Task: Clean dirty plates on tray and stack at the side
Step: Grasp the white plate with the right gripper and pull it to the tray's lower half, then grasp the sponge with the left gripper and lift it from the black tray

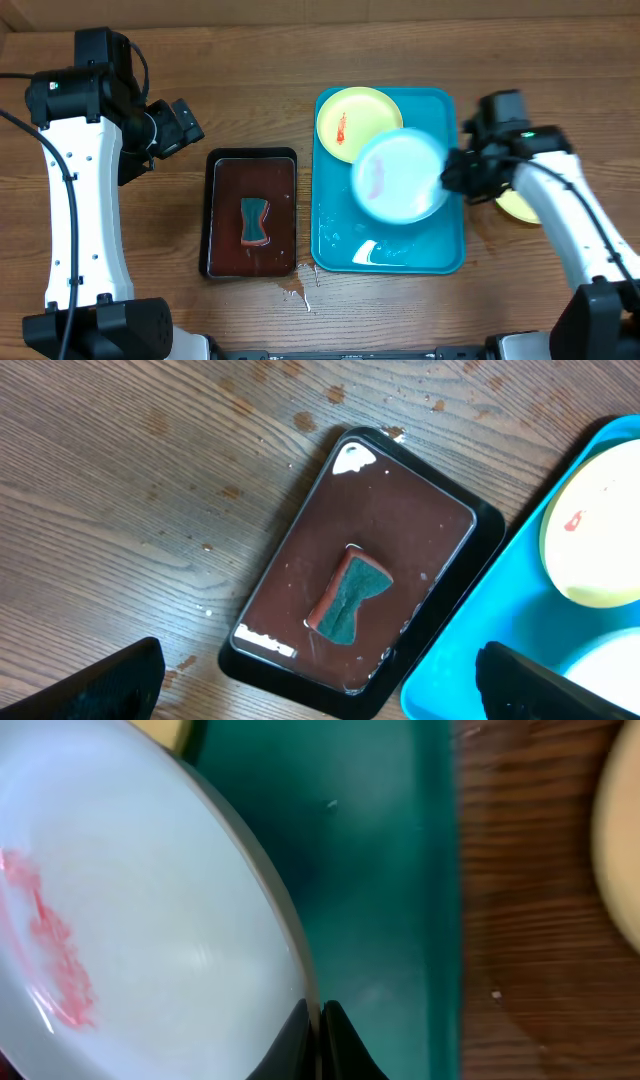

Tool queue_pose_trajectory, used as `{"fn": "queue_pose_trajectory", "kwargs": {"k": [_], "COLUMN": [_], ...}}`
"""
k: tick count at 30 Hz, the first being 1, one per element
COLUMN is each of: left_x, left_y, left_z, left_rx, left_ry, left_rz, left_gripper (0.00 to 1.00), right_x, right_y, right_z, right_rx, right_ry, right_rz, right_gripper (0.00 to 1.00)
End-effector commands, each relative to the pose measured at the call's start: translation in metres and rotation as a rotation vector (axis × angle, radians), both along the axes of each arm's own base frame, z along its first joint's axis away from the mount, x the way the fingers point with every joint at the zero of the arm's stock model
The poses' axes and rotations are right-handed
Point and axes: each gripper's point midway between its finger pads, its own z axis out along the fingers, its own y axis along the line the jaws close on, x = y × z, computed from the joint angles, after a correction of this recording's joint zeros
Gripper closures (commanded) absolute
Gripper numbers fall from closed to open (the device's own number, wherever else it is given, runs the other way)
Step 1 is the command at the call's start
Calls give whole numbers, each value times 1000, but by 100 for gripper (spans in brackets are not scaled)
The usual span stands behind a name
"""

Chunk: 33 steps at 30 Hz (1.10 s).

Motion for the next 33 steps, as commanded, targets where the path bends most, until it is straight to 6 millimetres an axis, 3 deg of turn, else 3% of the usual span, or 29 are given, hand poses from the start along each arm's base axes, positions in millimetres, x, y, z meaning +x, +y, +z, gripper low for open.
{"fn": "queue_pose_trajectory", "kwargs": {"k": [1, 6, 8, 11, 13, 14, 16, 17, 18, 24, 29, 33], "left_x": [3, 4, -3, -2, -1, -1, -5, -7, -10, -22, -27, -37], "left_y": [-1, -6, -16, -35, -41, -45, -57, -59, -61, -79, -94, -97], "left_z": [8, 9, 8, 12, 12, 12, 7, 4, 0, -36, -87, -128], "left_rx": [-10, -48, -106, -199, -195, -187, -132, -97, -53, 126, 138, 96], "left_ry": [-33, -38, -9, -24, -36, -37, -15, 2, 24, 116, 156, 197], "left_rz": [-7, 30, 19, -38, -106, -141, -235, -252, -261, -258, -273, -264], "left_gripper": [0, 0, 0, 0, 7, 12, 21, 26, 26, 30, 31, 38], "right_x": [-21, -29, -28, -24, -22, -21, -22, -21, -20, -12, -12, -18], "right_y": [28, 27, 28, 29, 32, 34, 34, 34, 33, 28, 28, 27], "right_z": [-20, -57, -66, -69, -68, -67, -66, -65, -63, -42, -29, -30], "right_rx": [11, -77, -70, -74, -63, -54, -57, -57, -58, -78, -78, -83], "right_ry": [32, 4, -19, -57, -73, -75, -71, -70, -71, -81, -75, -47], "right_rz": [86, 55, 54, 111, 140, 146, 149, 149, 146, 130, 129, 122], "right_gripper": [96, 96, 96, 96, 96, 94, 69, 63, 57, 56, 56, 56]}}
